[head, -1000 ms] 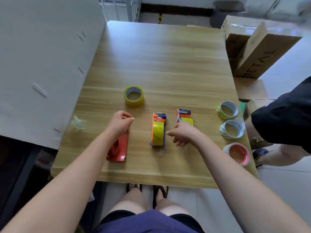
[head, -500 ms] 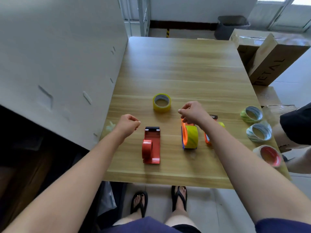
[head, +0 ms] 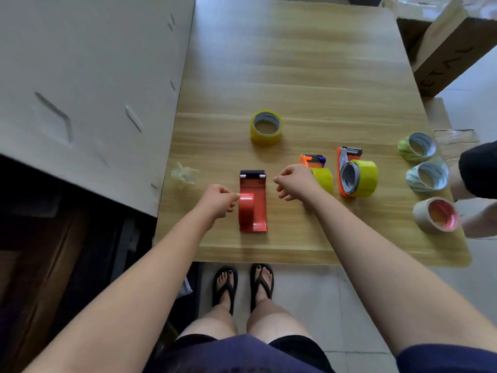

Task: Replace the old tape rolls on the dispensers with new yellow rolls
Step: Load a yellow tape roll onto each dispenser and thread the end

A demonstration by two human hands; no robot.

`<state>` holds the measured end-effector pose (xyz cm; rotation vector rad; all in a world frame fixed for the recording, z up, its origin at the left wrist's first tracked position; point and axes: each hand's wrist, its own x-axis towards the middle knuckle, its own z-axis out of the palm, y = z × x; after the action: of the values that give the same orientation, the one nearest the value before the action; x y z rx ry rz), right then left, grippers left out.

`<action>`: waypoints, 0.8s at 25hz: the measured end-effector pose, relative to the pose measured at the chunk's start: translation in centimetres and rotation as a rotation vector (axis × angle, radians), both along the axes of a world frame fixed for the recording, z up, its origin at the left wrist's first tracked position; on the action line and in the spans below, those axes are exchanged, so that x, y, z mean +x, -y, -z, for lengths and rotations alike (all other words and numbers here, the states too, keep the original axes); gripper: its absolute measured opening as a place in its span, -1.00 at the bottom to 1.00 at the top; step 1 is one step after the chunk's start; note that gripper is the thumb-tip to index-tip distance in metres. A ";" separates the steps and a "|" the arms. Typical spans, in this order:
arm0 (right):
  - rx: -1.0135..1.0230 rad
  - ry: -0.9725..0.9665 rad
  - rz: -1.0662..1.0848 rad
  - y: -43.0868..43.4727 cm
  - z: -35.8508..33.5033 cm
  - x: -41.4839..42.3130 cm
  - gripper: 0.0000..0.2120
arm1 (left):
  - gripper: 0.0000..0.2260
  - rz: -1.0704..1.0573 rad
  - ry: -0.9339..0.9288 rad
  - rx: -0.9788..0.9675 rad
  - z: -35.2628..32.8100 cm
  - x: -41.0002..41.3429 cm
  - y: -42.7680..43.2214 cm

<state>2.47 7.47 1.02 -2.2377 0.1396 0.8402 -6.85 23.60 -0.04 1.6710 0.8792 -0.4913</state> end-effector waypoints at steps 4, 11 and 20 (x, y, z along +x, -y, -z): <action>0.004 -0.139 -0.015 -0.6 2.8 -1.9 -0.86 | -0.83 0.000 -0.079 -0.059 1.8 -0.8 1.1; 0.069 -0.246 0.101 -1.3 5.7 -4.2 -0.72 | -0.80 -0.096 -0.028 -0.125 1.9 -0.6 1.5; 0.074 -0.240 0.035 -1.3 6.1 -4.9 -0.72 | -0.81 -0.296 0.056 -0.297 -2.8 2.0 0.7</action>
<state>-2.47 8.81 -5.06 -2.0552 0.2551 1.0753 -4.87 22.86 2.72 1.2537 0.9438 -0.3502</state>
